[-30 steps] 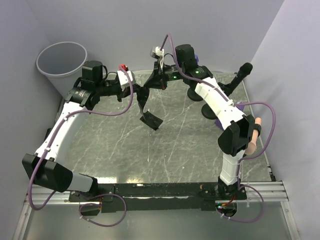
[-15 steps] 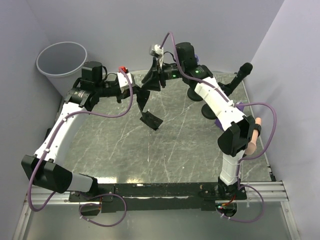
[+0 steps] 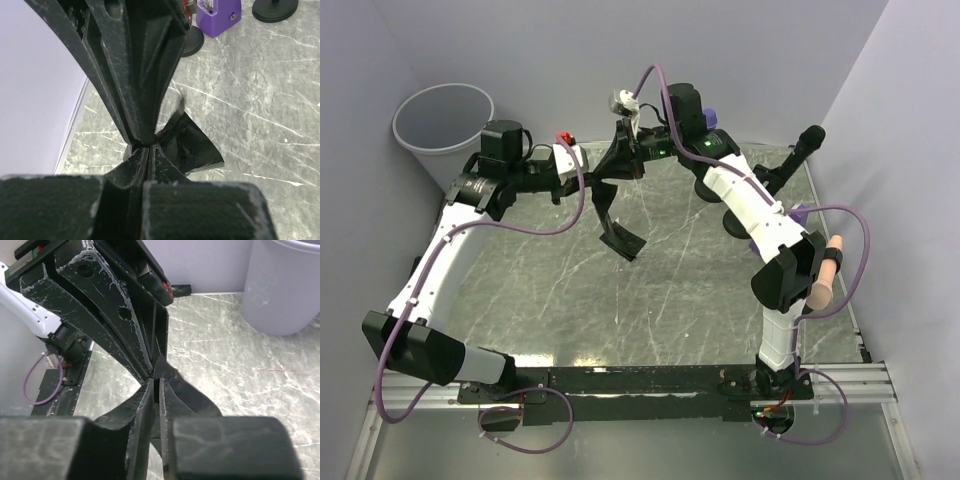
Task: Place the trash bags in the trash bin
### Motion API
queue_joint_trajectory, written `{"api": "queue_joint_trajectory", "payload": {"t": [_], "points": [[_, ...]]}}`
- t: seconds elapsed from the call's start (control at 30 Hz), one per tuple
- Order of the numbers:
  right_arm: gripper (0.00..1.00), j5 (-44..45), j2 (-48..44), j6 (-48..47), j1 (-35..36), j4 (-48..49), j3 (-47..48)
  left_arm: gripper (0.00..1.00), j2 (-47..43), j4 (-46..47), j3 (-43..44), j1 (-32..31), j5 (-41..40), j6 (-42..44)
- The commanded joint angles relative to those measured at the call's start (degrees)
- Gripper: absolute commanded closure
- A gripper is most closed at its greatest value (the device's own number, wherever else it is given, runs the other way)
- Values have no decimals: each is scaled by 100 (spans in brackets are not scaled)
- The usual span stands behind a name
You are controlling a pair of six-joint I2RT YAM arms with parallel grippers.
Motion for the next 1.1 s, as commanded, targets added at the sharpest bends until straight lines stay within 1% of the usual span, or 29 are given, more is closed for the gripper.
{"api": "queue_joint_trajectory", "payload": {"t": [0.0,0.03,0.07,0.2,0.33,0.4,0.53,0.63,0.67,0.73,0.8,0.87,1.07], "points": [[89,-51,-22,-108,-2,125,138,99,-75,238,157,-38,148,-71],[97,-68,-48,-116,-37,116,85,99,-119,422,96,-38,51,-168],[100,-77,-92,-117,-63,116,15,99,-163,519,34,-30,-19,-230],[100,54,-259,-81,-212,169,-258,99,-269,740,-168,-29,-327,-379],[100,782,-400,-266,-248,37,-451,99,-392,1030,-379,-30,-547,-617],[100,1003,-452,-327,-265,19,-530,99,-427,1100,-450,-30,-583,-669],[100,1171,-470,-328,-274,72,-540,99,-436,1109,-494,-30,-600,-687],[100,952,-444,-144,-283,177,-382,99,-427,1048,-511,-30,-530,-635],[93,829,-453,-47,-283,247,-347,99,-427,995,-494,-30,-495,-582],[70,575,-453,111,-274,405,-276,99,-392,820,-450,-30,-425,-459],[59,363,-418,191,-257,450,-197,99,-348,653,-389,-30,-328,-284],[54,222,-374,104,-204,380,-144,99,-348,582,-362,-29,-249,-222],[52,-15,-216,-81,-37,239,22,99,-287,432,-248,-30,-117,-160]]}}
